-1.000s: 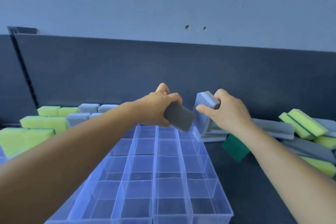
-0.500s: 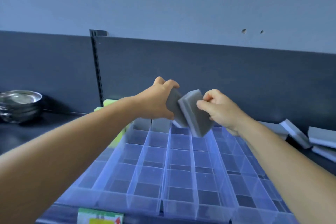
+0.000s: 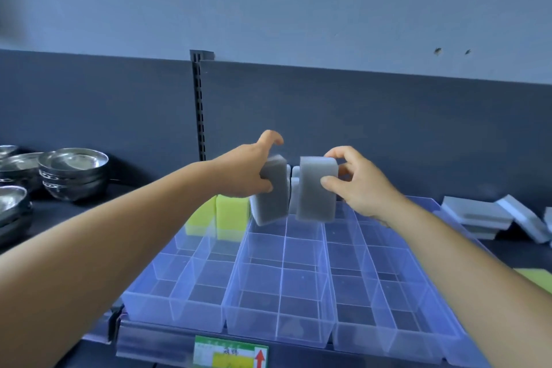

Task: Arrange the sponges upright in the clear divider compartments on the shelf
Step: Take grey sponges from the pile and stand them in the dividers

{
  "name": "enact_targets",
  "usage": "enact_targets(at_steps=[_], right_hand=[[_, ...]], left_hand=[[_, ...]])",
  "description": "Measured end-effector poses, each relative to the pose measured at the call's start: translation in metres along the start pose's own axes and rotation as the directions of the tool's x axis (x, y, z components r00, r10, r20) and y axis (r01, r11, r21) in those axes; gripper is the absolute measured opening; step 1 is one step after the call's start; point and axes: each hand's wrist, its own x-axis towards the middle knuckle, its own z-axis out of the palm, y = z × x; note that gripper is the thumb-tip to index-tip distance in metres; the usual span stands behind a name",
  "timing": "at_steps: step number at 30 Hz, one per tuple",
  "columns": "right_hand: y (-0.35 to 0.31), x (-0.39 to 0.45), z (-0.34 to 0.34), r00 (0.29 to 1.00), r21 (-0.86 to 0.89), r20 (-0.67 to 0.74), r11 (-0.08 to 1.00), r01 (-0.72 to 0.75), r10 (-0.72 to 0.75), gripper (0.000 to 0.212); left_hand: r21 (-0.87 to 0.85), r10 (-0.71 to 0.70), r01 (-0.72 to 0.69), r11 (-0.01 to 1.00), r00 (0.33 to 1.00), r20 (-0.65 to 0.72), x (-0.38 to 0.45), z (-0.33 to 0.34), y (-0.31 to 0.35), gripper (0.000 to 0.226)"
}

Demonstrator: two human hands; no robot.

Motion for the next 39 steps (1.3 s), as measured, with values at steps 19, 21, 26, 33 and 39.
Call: enact_targets(at_steps=[19,21,26,33,39], right_hand=[[0.013,0.005,0.027,0.999,-0.263,-0.014,0.964,-0.036,0.033,0.023],[0.015,0.004,0.030,0.999,-0.328,-0.006,0.944,-0.041,0.041,0.023],[0.021,0.000,0.042,0.999,-0.506,0.032,0.862,-0.019,0.040,0.022],[0.017,-0.003,0.043,0.996,-0.582,0.044,0.813,-0.035,0.074,0.036],[0.014,-0.016,0.027,0.997,-0.596,-0.008,0.800,-0.070,0.081,0.060]], left_hand=[[0.173,0.077,-0.079,0.982,0.997,0.018,0.007,0.038,-0.016,0.051],[0.219,0.076,-0.081,0.972,0.997,0.029,0.006,0.043,-0.015,0.053],[0.334,0.066,-0.069,0.940,0.998,0.020,0.006,0.057,-0.014,0.052],[0.380,0.073,-0.074,0.922,0.997,0.017,0.008,0.061,-0.011,0.050],[0.336,0.145,-0.122,0.934,0.988,-0.044,0.007,0.051,-0.001,0.072]])
